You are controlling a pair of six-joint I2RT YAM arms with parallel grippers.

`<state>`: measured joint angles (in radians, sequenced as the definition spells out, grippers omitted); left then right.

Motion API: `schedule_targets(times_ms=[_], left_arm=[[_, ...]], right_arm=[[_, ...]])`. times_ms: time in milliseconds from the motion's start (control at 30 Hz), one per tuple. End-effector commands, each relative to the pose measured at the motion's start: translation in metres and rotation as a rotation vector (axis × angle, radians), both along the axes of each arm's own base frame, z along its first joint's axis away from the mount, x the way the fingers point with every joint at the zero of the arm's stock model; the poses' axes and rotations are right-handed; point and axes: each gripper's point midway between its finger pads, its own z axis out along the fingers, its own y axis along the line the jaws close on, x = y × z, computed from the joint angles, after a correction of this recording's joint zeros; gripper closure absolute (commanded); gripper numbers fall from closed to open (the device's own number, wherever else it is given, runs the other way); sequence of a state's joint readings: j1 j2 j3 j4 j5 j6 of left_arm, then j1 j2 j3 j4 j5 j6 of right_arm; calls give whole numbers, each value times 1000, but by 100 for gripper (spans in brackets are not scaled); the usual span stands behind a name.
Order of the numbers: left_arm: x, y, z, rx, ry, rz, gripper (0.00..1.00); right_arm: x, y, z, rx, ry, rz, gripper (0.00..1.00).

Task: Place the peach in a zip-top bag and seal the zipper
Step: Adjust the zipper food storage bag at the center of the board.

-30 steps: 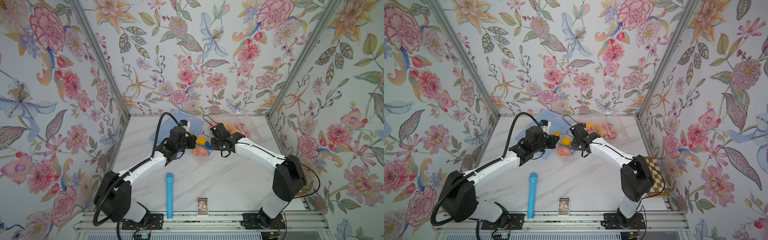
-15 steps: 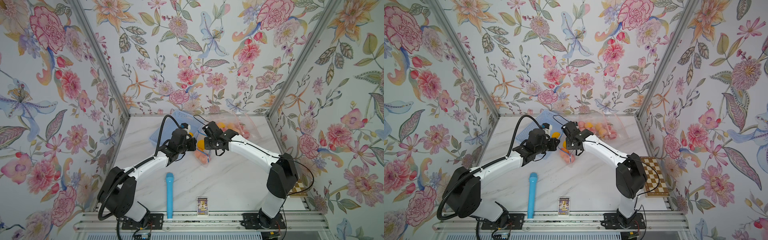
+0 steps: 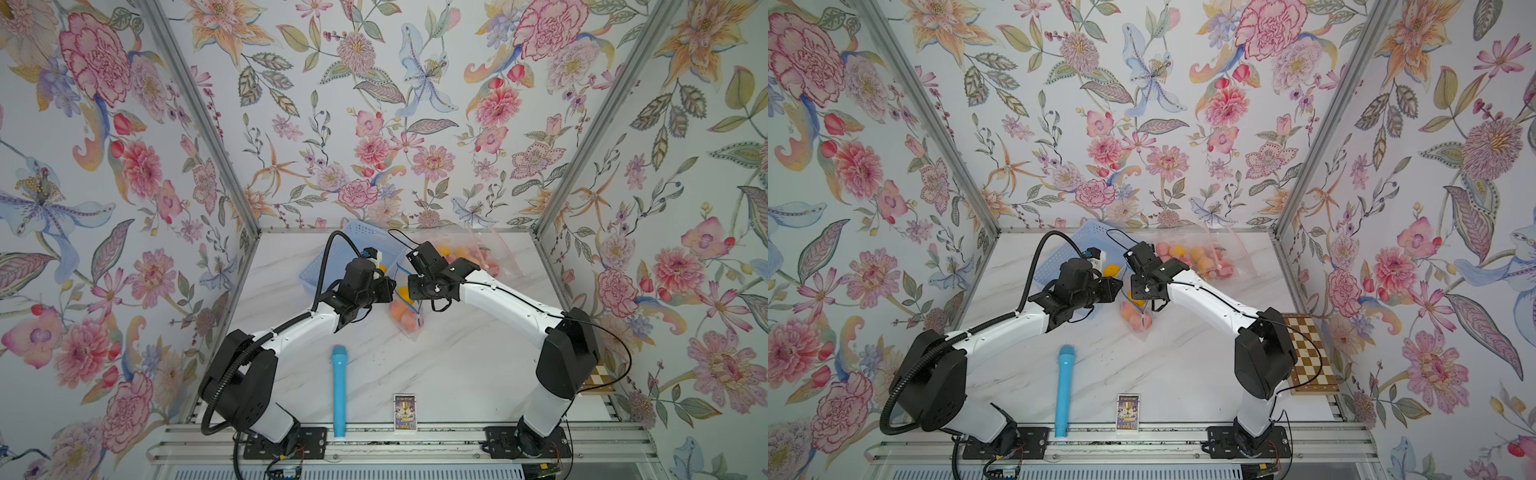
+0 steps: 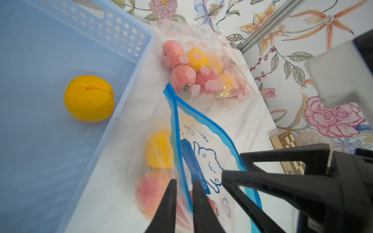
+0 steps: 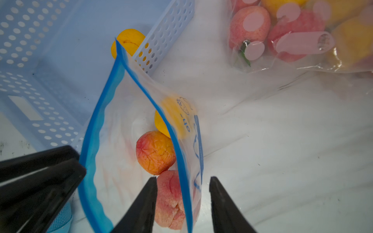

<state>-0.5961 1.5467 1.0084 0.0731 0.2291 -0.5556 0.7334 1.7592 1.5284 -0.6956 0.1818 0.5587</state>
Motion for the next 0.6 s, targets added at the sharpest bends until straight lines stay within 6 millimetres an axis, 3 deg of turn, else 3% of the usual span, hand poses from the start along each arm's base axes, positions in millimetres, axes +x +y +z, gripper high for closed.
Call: schedule_targets(times_ms=[0,67,100,233,300,467,567], left_arm=[[6,-3,10,-10,-24,0,77],[7,-2,10,-6,-25,1,76],[7,-2,10,-3,-27,0,76],[8,-2,13,9,-34,1,75],[11,-3,-2,36,-7,0,75],[12,-4,-10,49,7,-4,75],[12,-4,-9,47,6,-5,75]], right_arm=[[-2,0,22,93,-30,5,47],[-3,-2,27,109,-42,1,26],[-3,-3,29,118,-47,1,3],[-6,-8,33,142,-66,-12,1],[-6,-14,33,146,-86,-31,1],[-2,-34,23,154,-76,-91,1],[-1,-35,13,181,-41,-86,9]])
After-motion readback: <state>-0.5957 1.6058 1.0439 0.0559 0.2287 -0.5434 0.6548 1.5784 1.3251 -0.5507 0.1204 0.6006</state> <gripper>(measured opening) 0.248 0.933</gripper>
